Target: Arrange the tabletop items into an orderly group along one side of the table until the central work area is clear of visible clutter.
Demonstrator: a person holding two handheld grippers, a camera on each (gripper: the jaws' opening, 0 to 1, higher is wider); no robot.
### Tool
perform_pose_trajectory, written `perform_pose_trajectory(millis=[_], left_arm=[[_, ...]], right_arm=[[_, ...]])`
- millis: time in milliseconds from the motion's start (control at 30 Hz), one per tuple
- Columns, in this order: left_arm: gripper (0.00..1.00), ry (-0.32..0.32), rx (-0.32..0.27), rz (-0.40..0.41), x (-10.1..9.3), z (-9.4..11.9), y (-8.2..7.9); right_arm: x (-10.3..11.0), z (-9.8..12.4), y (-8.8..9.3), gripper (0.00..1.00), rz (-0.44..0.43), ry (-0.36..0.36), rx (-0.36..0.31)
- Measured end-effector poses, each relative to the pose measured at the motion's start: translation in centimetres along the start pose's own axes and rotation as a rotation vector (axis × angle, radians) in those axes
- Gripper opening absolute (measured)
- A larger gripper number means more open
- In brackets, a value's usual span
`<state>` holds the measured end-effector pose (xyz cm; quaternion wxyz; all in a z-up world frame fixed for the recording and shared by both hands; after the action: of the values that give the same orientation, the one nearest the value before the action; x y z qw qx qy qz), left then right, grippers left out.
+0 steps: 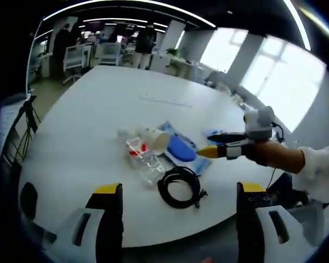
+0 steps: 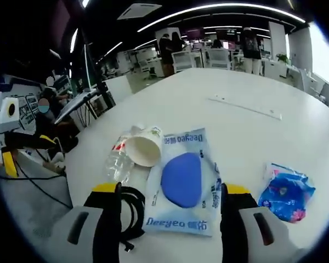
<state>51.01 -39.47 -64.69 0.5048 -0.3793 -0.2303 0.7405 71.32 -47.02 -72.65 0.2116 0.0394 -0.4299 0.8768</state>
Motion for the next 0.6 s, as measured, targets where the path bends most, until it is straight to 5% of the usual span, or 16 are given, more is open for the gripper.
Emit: perform_pose_trajectory(millis=[600], left_arm=[[0.81, -0.064, -0.015, 0.032, 0.5, 1.9, 1.5]], right_arm=[[1.6, -4.7, -1.6, 0.59, 0.098, -0.057, 0.035]])
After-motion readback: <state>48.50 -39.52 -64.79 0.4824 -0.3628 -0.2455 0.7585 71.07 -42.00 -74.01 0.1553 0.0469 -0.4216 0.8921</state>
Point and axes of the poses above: the point that each gripper's makers call its tool centre point, and the gripper's own axes: z roughly backward along the fingers, x roughly to its left, y roughly out of its underside, the point moved 2 cm from there along z, roughly backward along the fingers, and after that the axes turned 3 degrees about -z, right-handed, at the moved point
